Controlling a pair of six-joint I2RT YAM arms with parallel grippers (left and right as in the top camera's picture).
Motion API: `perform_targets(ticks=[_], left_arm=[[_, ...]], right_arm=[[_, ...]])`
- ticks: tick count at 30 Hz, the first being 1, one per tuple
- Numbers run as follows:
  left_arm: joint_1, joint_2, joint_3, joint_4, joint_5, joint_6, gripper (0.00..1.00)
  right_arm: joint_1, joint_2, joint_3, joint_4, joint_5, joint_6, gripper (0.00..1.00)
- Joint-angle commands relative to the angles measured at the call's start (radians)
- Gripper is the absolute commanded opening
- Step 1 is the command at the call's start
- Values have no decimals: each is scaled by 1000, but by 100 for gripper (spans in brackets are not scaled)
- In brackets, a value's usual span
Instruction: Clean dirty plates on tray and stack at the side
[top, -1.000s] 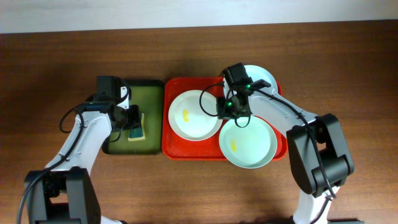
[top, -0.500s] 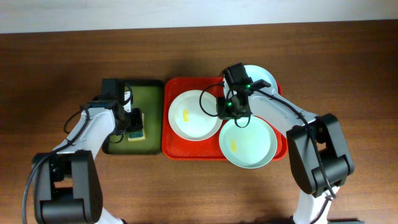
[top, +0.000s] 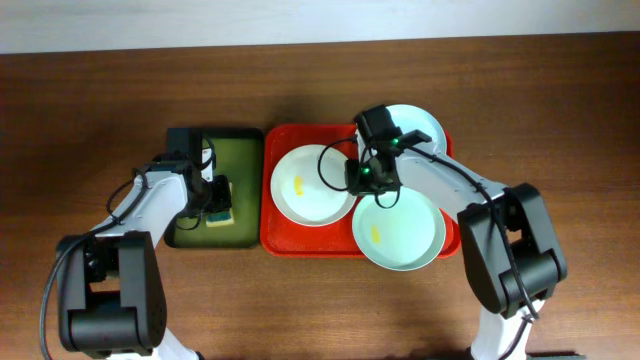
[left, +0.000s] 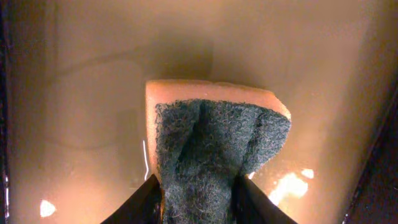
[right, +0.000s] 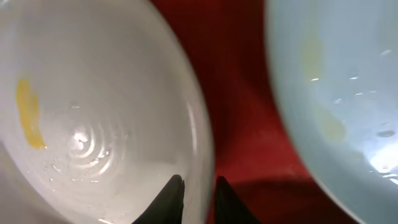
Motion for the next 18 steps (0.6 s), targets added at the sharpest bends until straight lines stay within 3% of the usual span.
perform_targets(ticks=[1, 3, 8, 12, 17, 18], left_arm=[[5, 16, -4, 5, 3, -9, 36], [5, 16, -4, 6, 3, -9, 36], [4, 16, -4, 13, 3, -9, 36], [4, 16, -4, 13, 2, -9, 24], [4, 16, -22, 24, 1, -9, 17], [4, 16, -22, 29, 1, -8, 2]], right_arm=[[15, 11, -11, 5, 22, 5, 9], [15, 11, -11, 22, 22, 5, 4], [15, 11, -11, 29, 21, 5, 5], [15, 11, -11, 27, 22, 5, 8], [15, 11, -11, 27, 22, 5, 23], [15, 11, -11, 27, 22, 5, 31]])
